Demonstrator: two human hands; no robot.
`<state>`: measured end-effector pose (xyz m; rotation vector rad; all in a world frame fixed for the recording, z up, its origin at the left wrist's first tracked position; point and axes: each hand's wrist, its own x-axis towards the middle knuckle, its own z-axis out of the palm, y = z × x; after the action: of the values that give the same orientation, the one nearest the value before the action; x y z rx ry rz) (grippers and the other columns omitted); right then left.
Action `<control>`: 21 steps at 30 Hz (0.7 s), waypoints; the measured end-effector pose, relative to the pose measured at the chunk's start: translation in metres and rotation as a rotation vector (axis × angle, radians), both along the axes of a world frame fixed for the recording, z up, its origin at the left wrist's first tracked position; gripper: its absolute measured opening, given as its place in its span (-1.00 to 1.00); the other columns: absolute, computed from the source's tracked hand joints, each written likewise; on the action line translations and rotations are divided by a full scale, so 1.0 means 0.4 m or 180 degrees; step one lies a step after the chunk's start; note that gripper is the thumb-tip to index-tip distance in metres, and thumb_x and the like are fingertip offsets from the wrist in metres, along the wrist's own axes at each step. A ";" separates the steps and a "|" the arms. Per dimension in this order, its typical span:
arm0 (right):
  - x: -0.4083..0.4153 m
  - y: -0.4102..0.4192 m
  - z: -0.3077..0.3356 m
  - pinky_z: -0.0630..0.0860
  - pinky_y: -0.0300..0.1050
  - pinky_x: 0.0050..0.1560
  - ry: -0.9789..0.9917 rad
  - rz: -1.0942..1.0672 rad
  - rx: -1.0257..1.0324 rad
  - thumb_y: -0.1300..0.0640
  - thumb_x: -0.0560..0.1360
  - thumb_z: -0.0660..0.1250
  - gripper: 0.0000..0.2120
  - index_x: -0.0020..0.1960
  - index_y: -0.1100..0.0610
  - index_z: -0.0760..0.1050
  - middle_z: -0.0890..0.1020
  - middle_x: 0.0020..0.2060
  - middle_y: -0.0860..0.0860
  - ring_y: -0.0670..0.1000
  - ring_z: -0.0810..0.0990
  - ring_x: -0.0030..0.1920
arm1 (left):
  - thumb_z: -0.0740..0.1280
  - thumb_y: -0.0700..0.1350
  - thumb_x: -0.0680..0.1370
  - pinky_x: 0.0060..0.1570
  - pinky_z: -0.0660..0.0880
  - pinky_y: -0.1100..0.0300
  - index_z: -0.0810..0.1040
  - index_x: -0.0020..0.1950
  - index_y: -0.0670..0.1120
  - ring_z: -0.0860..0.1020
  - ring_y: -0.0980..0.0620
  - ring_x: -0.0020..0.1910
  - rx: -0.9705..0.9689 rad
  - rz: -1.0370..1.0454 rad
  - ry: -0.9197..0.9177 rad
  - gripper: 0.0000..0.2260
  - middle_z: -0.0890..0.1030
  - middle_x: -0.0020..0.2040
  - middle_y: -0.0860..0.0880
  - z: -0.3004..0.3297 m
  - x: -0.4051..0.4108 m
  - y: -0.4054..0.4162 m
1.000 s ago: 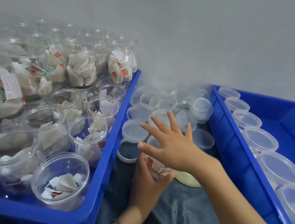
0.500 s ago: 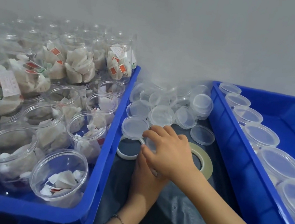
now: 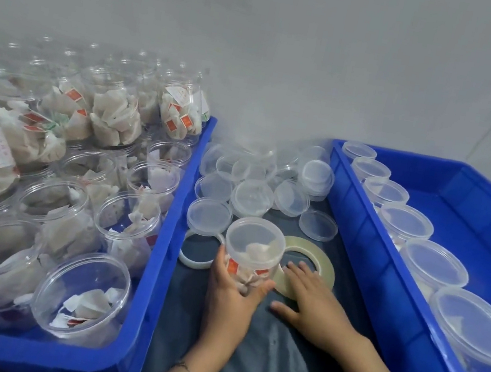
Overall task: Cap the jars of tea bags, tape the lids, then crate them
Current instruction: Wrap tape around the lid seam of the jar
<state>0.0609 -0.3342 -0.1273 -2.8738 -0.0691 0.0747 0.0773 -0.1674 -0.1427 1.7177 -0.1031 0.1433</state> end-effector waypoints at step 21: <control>-0.113 0.017 -0.005 0.27 -0.18 -0.68 -0.2340 -0.0789 -0.0332 0.03 0.22 0.57 -0.66 -0.34 0.21 0.47 0.43 -0.61 0.00 0.08 0.41 -0.64 | 0.40 0.25 0.27 -0.21 0.32 0.62 0.22 0.45 -0.15 0.52 0.07 -0.04 -0.0038 0.0587 -0.0030 -0.12 0.54 0.18 -0.09 0.006 -0.005 0.010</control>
<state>0.0159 -0.3273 -0.1294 -2.8170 0.1552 -1.0428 0.0754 -0.1632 -0.1401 1.7134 0.0494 0.2879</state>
